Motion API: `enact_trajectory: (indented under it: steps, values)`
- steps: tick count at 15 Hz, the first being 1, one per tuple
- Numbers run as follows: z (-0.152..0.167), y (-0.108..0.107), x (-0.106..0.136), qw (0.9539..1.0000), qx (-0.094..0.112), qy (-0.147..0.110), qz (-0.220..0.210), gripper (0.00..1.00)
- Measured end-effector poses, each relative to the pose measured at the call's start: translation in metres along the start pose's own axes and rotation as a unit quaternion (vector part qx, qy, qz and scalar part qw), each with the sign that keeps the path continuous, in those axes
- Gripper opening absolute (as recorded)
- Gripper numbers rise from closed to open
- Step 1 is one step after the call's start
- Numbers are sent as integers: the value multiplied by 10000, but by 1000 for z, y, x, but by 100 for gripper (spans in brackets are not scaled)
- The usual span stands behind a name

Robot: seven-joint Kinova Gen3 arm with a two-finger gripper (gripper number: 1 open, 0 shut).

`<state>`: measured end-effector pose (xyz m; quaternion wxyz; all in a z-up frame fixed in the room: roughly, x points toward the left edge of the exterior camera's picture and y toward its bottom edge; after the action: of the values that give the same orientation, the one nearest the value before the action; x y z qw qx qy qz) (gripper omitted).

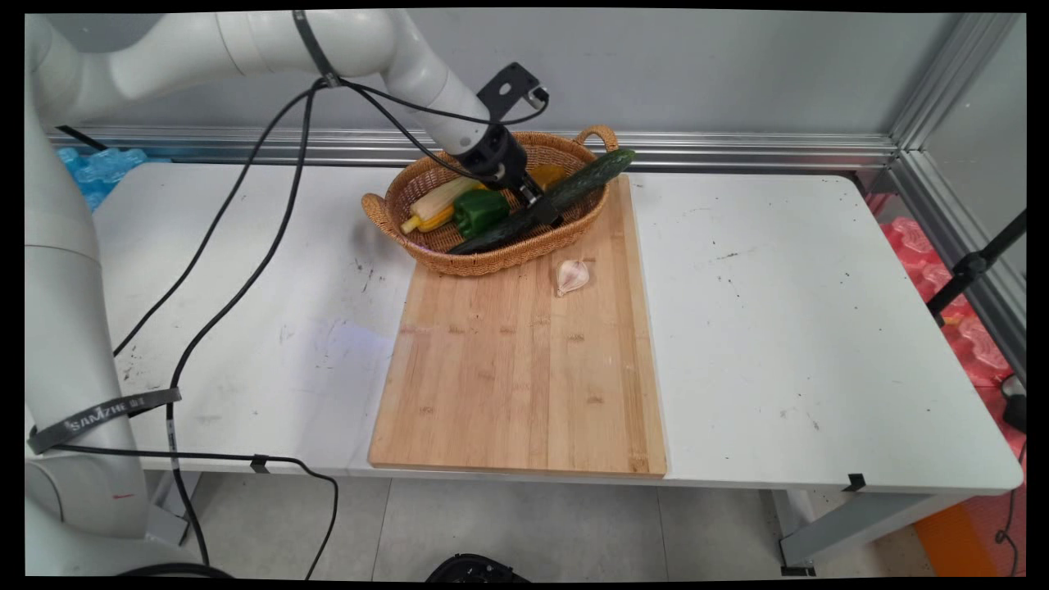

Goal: Pick up the cucumber from the vegetable basket, then place the picked object on the cutting board

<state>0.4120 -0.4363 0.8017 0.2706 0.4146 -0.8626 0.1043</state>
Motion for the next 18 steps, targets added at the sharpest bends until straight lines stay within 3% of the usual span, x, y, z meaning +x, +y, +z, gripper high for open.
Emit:
enact_trajectory:
  steps: [8, 14, 18]
  values:
    - [-4, -9, 3, 9999, 153, -12, 26, 0]
    - [-36, -1, 16, 9997, 181, 95, 94, 0]
    - [-71, 14, 39, 9994, 142, 271, 177, 0]
